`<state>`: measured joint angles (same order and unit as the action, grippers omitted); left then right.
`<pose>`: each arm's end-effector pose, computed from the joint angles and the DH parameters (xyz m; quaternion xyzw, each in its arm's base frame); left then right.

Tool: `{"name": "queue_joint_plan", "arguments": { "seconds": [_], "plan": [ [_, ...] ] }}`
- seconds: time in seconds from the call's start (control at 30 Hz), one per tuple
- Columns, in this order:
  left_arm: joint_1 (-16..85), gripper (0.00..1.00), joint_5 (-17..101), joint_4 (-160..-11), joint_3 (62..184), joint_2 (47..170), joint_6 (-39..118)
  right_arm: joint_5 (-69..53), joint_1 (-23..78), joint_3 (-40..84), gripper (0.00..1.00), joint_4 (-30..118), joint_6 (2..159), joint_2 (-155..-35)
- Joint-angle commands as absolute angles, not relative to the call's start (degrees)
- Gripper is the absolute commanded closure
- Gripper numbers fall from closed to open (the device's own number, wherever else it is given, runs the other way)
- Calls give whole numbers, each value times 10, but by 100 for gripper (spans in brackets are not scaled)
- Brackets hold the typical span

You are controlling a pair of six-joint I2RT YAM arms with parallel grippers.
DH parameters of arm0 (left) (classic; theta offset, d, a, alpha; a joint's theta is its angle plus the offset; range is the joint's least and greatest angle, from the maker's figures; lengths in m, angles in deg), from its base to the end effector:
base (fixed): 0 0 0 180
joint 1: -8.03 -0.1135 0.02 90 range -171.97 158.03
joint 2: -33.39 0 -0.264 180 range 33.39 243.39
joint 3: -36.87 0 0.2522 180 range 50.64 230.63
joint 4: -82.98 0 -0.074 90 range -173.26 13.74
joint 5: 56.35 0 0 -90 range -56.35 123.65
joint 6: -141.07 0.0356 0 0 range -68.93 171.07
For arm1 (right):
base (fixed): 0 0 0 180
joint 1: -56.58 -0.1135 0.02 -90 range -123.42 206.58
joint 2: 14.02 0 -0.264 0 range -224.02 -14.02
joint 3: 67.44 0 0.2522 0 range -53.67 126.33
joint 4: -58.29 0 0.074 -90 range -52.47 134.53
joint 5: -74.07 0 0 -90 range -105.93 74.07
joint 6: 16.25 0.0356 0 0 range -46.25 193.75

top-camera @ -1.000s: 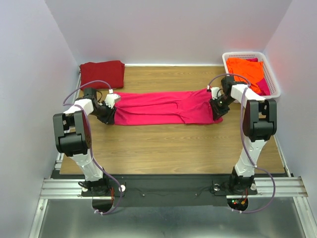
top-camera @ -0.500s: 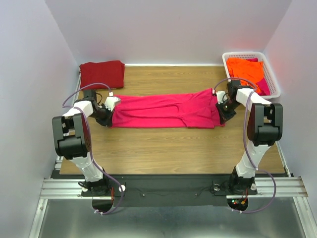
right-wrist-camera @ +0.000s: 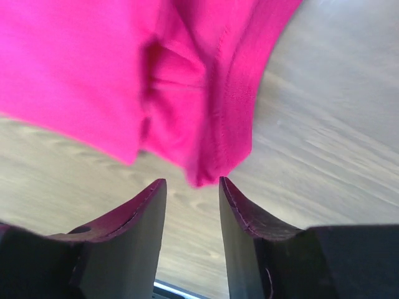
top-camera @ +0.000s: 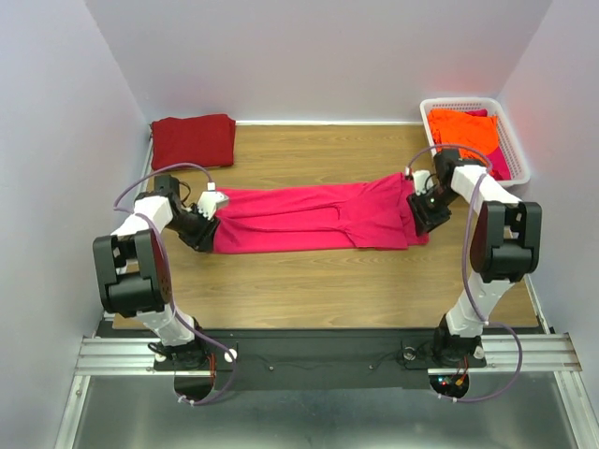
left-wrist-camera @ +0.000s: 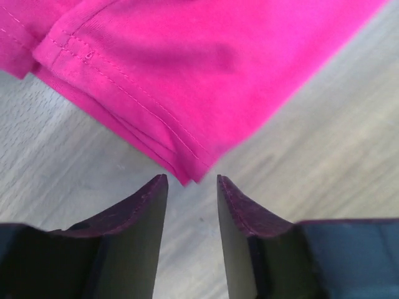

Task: Fold and stack the t-shirts
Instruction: Fold the tshirt

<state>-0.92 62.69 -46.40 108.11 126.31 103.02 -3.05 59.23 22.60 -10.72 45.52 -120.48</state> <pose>0.2988 0.0296 0.1838 0.3865 0.8758 -0.1381 0.2539 0.3454 -0.0080 0.1870 -0.2242 0.9673 0.0975 0.0680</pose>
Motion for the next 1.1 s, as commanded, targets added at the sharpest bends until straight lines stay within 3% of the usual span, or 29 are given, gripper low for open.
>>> {"name": "queue_joint_plan", "arguments": {
  "seconds": [0.0,0.03,0.17,0.4,0.67,0.93,1.07],
  "plan": [
    [-12,43,692,-395,1128,1187,1069,45,596,296,54,-154,470,-1124],
    [-9,38,717,-394,1143,1171,1068,76,596,299,54,-165,477,-1120],
    [44,37,770,-454,1144,1127,1045,133,596,273,55,-166,497,-1118],
    [296,38,767,-686,1095,1117,970,156,595,204,55,-129,545,-1149],
    [523,38,679,-797,1173,1277,972,100,595,160,53,-64,594,-1161],
    [604,38,621,-864,1240,1396,976,112,595,155,56,-50,602,-1190],
    [619,41,598,-886,1256,1438,975,118,596,152,64,-50,602,-1191]
  ]
}}
